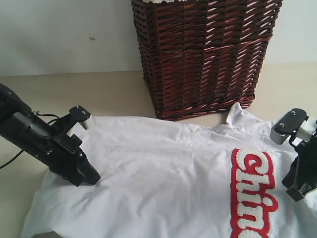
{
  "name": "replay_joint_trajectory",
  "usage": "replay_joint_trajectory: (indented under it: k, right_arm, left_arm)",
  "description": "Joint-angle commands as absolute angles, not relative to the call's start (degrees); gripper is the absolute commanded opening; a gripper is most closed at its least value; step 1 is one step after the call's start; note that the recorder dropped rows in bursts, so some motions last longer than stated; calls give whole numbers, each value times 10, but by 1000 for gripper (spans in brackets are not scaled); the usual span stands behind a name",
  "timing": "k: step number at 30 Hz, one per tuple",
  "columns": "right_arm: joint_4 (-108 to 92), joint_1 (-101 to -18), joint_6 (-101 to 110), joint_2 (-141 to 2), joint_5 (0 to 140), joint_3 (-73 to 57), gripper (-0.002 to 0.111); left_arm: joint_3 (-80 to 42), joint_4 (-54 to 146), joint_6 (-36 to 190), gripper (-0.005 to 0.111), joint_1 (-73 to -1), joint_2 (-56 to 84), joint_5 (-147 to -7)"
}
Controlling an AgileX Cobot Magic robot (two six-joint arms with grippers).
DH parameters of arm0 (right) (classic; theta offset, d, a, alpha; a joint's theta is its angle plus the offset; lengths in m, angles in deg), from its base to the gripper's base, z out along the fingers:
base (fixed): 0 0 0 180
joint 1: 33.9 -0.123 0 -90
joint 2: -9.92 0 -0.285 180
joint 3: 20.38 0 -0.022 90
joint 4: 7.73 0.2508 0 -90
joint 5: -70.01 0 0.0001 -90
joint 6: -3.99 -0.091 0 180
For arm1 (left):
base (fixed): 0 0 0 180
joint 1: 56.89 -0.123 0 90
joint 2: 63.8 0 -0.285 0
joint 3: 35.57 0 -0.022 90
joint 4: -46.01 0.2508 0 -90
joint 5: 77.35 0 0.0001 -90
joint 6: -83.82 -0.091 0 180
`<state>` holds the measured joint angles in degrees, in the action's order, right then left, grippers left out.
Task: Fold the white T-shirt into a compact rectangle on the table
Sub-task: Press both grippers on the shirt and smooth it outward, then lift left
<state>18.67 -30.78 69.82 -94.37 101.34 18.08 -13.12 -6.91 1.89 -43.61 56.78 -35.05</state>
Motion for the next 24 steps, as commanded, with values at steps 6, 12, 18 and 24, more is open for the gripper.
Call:
replay_joint_trajectory:
  k: [6,12,18,24]
  right_arm:
    - [187,-306,703,-996,866,182,0]
    - [187,-306,703,-1020,789,182,0]
    - [142,-306,705,-1021,767,182,0]
    - [144,-306,703,-893,952,155,0]
  left_arm:
    - [-131,-69,-3,13,-436,566,-393]
    - [-131,-68,-14,13,-436,566,-424]
    - [-132,-71,-73,13,-436,566,-495]
    - [-184,-63,4,13,-436,508,-414]
